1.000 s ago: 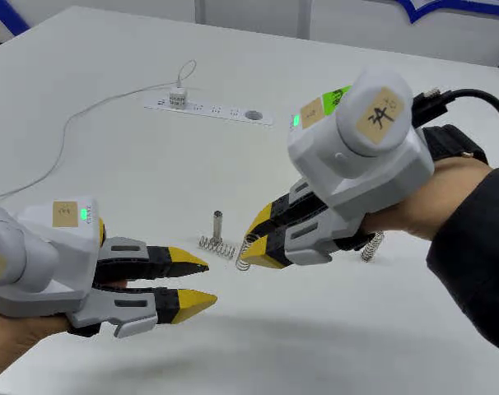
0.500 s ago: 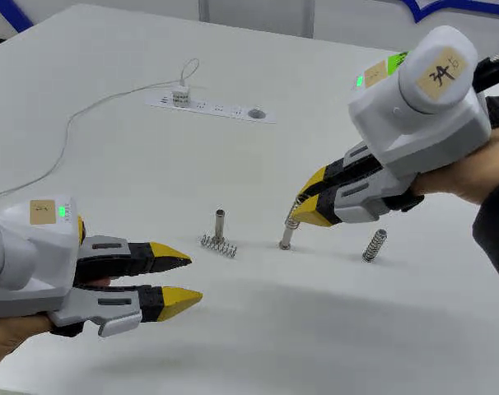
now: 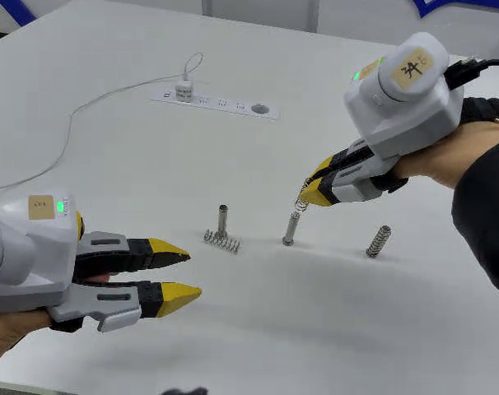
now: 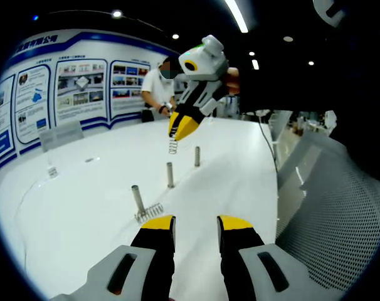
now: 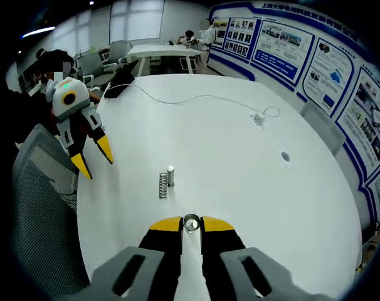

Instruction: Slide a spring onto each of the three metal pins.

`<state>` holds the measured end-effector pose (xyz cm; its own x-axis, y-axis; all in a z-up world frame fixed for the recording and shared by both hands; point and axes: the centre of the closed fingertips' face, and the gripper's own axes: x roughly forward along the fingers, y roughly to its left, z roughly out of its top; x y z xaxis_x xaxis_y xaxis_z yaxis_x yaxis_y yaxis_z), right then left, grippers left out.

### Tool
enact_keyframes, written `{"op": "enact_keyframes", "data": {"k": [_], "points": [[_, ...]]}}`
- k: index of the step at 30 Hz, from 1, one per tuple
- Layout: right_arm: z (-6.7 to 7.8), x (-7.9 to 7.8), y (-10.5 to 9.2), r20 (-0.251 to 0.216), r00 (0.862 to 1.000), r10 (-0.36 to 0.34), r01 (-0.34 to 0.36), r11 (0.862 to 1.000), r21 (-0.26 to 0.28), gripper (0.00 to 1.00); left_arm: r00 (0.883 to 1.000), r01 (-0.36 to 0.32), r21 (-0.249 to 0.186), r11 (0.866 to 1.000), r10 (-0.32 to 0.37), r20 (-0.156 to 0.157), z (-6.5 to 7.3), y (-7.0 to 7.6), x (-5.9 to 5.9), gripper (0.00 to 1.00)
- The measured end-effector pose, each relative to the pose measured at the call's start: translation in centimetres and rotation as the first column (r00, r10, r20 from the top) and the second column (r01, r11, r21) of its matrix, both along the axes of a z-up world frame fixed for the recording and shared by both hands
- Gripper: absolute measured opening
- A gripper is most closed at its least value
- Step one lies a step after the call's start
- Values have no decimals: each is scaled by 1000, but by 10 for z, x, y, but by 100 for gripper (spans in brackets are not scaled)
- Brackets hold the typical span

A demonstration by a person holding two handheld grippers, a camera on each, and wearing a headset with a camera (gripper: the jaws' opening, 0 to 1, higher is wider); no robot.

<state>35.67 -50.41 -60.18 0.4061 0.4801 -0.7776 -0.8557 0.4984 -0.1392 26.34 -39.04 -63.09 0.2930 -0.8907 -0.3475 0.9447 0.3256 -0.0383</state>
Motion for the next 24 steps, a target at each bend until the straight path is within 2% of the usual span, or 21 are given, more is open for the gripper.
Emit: {"op": "enact_keyframes", "data": {"k": [4, 17, 24], "points": [[-11, 4, -1, -25, 1000, -17, 17, 1000, -7, 12, 1000, -5, 1, 1000, 5, -2, -1, 2, 0, 27], [-28, 9, -3, -62, 997, -52, 52, 999, 1, 12, 1000, -8, 2, 1000, 8, -10, -5, 1, 0, 27], [-45, 9, -1, -78, 995, -65, 64, 998, -15, 12, 1000, -8, 3, 1000, 8, -12, -6, 1, 0, 26]]}}
